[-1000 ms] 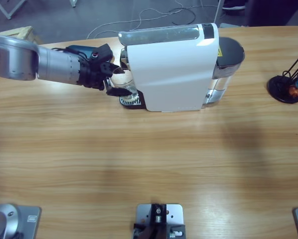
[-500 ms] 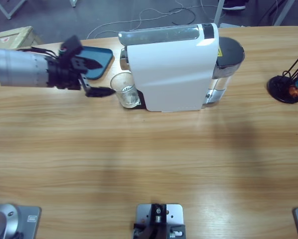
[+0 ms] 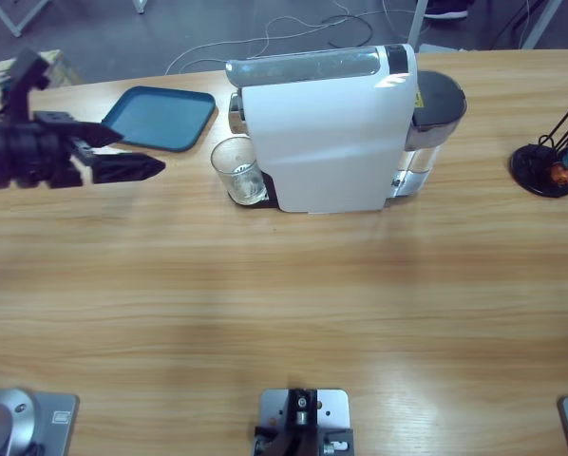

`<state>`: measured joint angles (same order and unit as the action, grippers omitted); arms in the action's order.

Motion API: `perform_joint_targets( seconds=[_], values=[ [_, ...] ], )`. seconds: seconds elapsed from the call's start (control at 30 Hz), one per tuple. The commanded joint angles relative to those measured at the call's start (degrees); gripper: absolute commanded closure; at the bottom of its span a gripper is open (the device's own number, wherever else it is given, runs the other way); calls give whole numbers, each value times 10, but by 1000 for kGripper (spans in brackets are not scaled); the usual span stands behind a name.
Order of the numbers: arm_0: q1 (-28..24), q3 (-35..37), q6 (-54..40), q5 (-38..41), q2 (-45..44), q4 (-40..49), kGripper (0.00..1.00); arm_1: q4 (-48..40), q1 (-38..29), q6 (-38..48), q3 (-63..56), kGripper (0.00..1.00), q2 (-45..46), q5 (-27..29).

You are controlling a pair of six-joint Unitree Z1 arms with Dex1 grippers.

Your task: Pour coffee

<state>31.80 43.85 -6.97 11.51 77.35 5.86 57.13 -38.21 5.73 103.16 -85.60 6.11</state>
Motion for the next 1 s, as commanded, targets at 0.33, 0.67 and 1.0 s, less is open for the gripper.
perform_joint_targets(
  seconds=[0.33, 0.67, 1.0],
  values=[
    [40, -27, 14, -4, -38, 38, 9, 118, 28, -31, 212, 1000, -304, -72],
    [40, -32, 7, -4, -19, 33, 9, 137, 28, -28, 223, 1000, -332, -52],
    [40, -33, 7, -7, -17, 31, 9, 149, 25, -27, 215, 1000, -337, -57]
  ],
)
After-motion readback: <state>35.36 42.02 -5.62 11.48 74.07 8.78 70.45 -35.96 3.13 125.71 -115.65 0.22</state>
